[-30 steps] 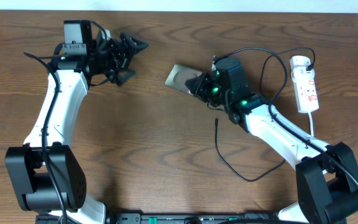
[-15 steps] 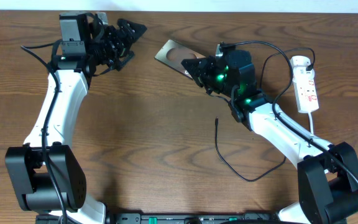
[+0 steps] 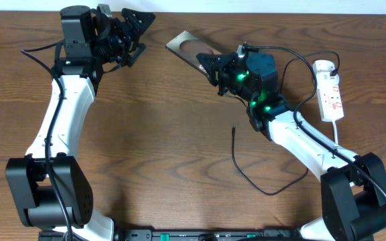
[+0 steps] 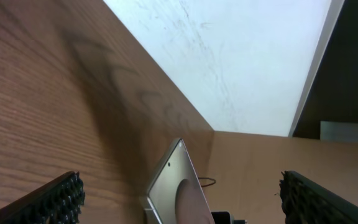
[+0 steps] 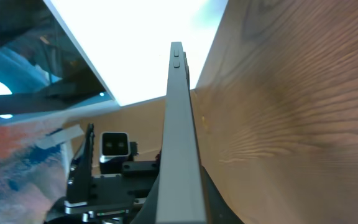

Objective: Plug charger to phone and switch on socket
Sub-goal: 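Raise the phone upright with the right gripper toward the left gripper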

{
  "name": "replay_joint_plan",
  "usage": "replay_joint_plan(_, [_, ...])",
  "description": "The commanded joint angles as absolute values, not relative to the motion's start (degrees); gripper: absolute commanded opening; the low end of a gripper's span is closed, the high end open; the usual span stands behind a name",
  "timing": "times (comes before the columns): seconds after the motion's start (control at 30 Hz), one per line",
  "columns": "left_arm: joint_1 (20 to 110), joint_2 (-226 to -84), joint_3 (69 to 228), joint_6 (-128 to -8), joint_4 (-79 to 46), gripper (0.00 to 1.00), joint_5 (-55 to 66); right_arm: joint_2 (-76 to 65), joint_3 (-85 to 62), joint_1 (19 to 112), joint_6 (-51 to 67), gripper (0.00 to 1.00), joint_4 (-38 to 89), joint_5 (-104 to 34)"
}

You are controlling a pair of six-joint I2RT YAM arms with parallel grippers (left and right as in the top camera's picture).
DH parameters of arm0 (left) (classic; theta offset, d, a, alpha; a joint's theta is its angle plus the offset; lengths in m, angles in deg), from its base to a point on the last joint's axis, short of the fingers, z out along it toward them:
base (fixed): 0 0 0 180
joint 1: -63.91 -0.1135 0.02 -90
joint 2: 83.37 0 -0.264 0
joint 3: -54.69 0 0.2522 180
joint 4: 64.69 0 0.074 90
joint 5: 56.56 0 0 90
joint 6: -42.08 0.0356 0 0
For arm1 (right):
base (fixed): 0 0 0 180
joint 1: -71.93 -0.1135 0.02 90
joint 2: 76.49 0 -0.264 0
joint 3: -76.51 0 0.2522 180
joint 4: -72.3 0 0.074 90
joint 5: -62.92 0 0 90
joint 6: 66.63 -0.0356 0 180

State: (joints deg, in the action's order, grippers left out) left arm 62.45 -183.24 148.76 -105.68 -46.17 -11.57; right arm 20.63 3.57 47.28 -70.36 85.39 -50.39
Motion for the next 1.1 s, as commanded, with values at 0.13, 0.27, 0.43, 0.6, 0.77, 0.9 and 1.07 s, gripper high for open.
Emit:
replay_joint_plan(0.13, [62.8, -182.6, 149.2, -107.2, -48.1, 0.94, -9.5, 20.2, 2.5, 47.5, -74.6, 0.01, 88.7, -49.8])
replay_joint_plan(0.27, [63.9, -182.6, 149.2, -108.1, -49.4, 0.94, -7.1, 20.2, 2.5, 47.5, -75.2, 0.01, 91.6, -50.3])
replay_joint_plan(0.43, [65.6, -182.6, 149.2, -110.0, -54.4, 0.95, -7.0, 20.2, 2.5, 47.5, -75.4, 0.01, 93.5, -50.3])
replay_joint_plan(0.6, [67.4, -182.6, 149.2, -113.5, -58.4, 0.95, -7.0, 20.2, 2.5, 47.5, -75.4, 0.01, 93.7, -49.9])
replay_joint_plan(0.77, [68.4, -182.6, 149.2, -114.1, -58.5, 0.95, -7.0, 20.2, 2.5, 47.4, -76.0, 0.01, 95.2, -48.9])
replay_joint_plan(0.9, [68.7, -182.6, 149.2, -115.3, -58.5, 0.95, -7.0, 20.2, 2.5, 46.6, -76.0, 0.02, 97.8, -46.4])
replay_joint_plan(1.07, [68.9, -182.6, 149.2, -117.3, -58.5, 0.95, -8.0, 20.2, 2.5, 45.3, -75.7, 0.01, 98.9, -46.2])
